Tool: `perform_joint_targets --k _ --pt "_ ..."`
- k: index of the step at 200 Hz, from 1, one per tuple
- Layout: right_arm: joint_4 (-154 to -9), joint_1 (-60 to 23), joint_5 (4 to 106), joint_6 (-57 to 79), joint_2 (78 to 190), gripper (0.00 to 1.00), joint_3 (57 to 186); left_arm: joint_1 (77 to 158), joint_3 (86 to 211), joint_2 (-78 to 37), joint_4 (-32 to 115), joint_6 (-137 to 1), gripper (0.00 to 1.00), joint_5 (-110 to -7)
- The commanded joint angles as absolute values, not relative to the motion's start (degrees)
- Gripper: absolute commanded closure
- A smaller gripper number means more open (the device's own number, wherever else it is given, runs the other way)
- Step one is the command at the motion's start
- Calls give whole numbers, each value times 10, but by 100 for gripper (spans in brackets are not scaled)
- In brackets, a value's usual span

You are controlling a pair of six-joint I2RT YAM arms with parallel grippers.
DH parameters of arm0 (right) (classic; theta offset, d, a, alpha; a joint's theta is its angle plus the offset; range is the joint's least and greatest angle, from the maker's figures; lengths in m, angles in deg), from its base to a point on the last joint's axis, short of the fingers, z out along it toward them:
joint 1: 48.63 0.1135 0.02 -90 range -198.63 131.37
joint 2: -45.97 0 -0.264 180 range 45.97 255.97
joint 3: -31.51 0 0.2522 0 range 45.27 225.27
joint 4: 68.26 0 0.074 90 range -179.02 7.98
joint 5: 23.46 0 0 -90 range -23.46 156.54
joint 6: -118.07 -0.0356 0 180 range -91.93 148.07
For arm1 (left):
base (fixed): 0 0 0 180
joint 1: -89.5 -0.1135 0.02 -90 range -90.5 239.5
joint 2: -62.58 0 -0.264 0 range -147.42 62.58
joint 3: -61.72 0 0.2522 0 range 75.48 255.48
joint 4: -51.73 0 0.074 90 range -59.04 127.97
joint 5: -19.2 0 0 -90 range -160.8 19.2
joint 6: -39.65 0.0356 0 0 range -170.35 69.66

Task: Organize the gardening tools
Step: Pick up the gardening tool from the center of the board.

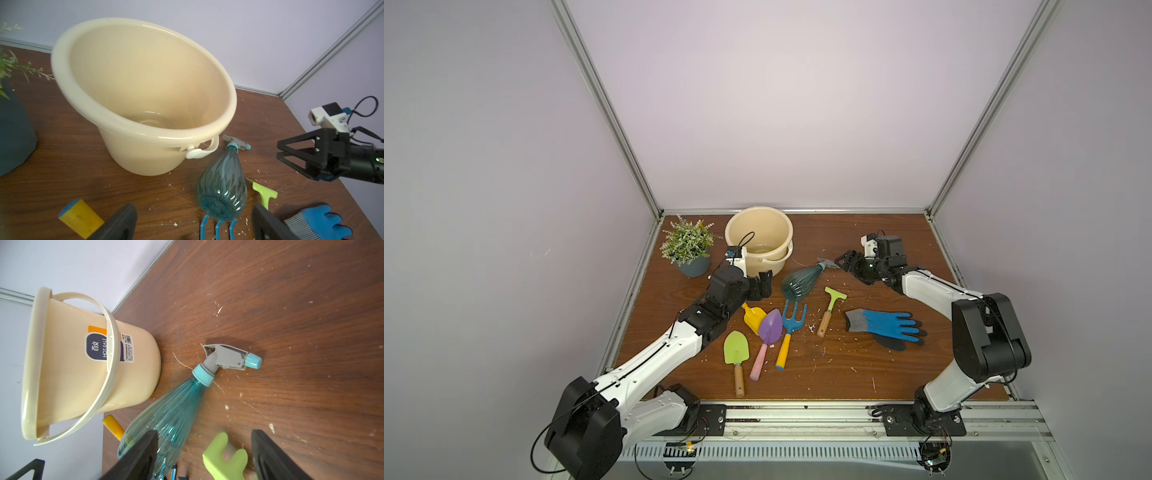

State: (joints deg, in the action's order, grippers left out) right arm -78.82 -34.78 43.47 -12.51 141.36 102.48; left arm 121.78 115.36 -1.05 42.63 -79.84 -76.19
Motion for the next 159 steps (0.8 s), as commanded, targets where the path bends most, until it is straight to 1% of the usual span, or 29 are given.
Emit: perform_joint_targets --k 1,13,22,36,64,83,122,127,159 --pt "-807 -329 422 -151 1438 24 1071 1234 1169 -21 408 -777 9 -779" --pt "-811 -322 422 -162 1456 24 1085 1238 1170 -26 404 -774 9 -780" --pt "-811 -316 420 -171 1468 26 1095 1239 1170 -27 405 -772 7 -778" --pt "-819 -308 421 -182 1487 26 1113 1241 1171 -30 405 -768 5 -775" --pt "-849 -294 431 -194 1529 27 1161 1241 1174 -35 404 -763 9 -770" --pt "-870 -288 434 -199 1558 27 1192 1242 1173 -36 404 -762 9 -770" --pt "-915 -280 449 -221 1605 32 1247 1242 1166 -30 402 -760 9 -776" --pt "-925 -278 452 -222 1612 34 1256 1242 1165 -29 401 -760 9 -777" --pt "-954 -273 466 -227 1632 35 1281 1243 1159 -23 400 -758 7 -786"
